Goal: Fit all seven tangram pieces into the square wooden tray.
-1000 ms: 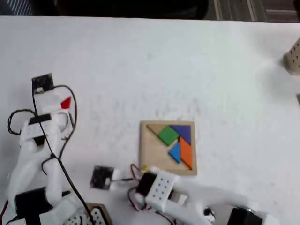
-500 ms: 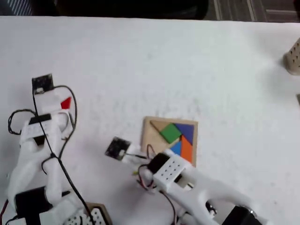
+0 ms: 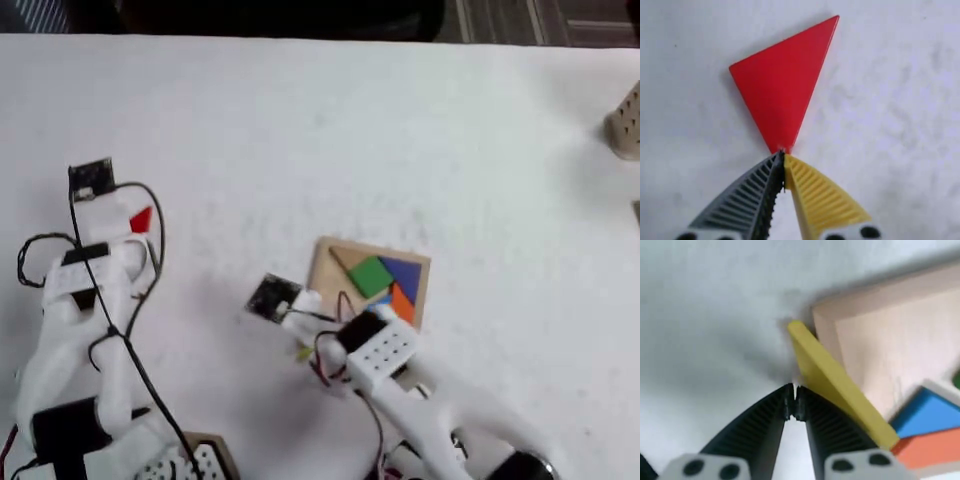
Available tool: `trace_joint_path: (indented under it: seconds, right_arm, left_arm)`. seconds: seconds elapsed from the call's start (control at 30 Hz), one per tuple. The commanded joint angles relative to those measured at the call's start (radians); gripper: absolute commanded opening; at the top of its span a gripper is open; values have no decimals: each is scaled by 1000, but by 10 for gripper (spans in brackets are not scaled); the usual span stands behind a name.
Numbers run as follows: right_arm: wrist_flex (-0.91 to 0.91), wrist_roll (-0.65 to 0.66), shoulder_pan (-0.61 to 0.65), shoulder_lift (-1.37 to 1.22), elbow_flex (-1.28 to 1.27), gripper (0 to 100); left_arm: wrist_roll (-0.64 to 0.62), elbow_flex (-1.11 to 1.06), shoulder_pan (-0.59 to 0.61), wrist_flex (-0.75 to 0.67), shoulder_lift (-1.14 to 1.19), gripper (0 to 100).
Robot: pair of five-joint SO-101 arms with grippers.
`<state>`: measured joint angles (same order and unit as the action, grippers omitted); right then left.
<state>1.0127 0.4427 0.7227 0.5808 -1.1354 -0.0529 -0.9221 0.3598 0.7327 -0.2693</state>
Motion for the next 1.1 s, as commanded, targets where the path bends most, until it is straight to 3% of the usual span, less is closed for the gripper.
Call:
trace_joint_path:
  seconds: [0.0, 0.5, 0.57, 0.67, 0.87, 1.07]
  right_arm:
    - [16, 25, -90, 134, 25, 18]
    - [77, 28, -179, 274, 5, 18]
    - [107, 86, -203, 274, 3, 18]
    - [156, 212, -131, 265, -37, 18]
    - [130, 212, -31, 265, -61, 18]
    - [88, 158, -54, 263, -75, 18]
  left_arm:
    - [-3, 44, 8, -15, -2, 23]
    - [-2, 29, 5, -17, -8, 23]
    - [-2, 29, 5, -20, -8, 23]
    - [-2, 29, 5, -23, -8, 23]
    - [-2, 29, 5, -23, -8, 23]
    - [-2, 29, 5, -23, -8, 23]
